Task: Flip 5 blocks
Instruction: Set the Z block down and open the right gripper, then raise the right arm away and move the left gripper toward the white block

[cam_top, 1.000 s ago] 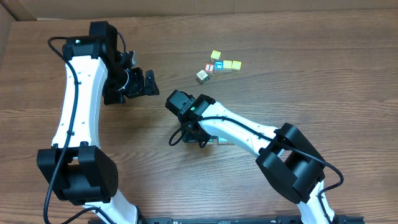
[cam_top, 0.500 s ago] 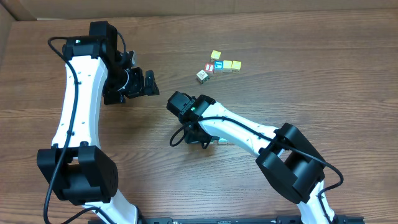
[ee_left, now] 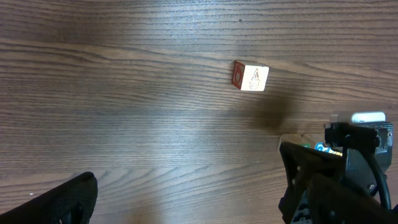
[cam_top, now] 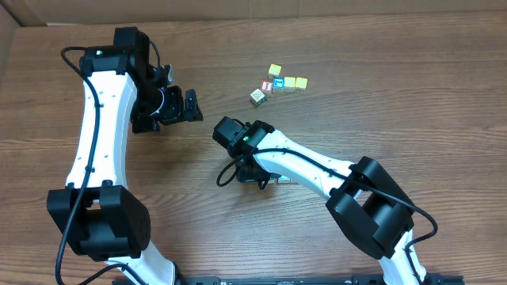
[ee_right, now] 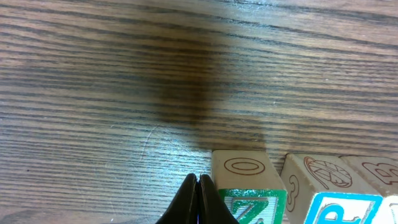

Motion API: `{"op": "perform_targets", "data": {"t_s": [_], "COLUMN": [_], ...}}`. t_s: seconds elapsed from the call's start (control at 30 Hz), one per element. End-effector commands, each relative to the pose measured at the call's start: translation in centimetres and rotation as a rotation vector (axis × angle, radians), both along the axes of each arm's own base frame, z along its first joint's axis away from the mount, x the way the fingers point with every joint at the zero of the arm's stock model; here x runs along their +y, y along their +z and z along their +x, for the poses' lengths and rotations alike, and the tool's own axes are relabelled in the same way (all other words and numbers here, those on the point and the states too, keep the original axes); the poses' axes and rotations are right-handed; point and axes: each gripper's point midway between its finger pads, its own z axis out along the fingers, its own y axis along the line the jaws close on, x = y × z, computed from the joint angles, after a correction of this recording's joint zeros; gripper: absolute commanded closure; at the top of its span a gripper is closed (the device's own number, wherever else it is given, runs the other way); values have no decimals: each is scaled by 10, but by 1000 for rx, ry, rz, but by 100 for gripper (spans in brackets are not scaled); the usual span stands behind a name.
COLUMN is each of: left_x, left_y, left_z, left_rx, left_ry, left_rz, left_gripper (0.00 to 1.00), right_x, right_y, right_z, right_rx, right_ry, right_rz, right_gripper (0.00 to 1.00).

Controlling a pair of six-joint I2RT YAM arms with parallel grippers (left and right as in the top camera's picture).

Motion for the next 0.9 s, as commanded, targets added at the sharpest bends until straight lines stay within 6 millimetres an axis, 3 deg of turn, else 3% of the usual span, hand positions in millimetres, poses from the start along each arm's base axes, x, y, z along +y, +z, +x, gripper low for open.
{"op": "perform_targets", "data": {"t_s": [0.0,0.67,0.87], "left_x": [-2,-2,-2], "left_y": [2,2,2], "left_z": [6,6,6], "left_rx": [-14,-14,-14], "left_ry": [-10,-10,-10], "left_rz": [3,3,3], "left_gripper": [0,0,0], "right_x": [-8,-12,0], "right_y": [6,6,15], "right_z": [7,5,9], "right_rx": [-20,-9,-16], "right_ry": [-26,-29,-11], "right_rz": [-4,-17,26], "right_gripper": [96,96,95]}}
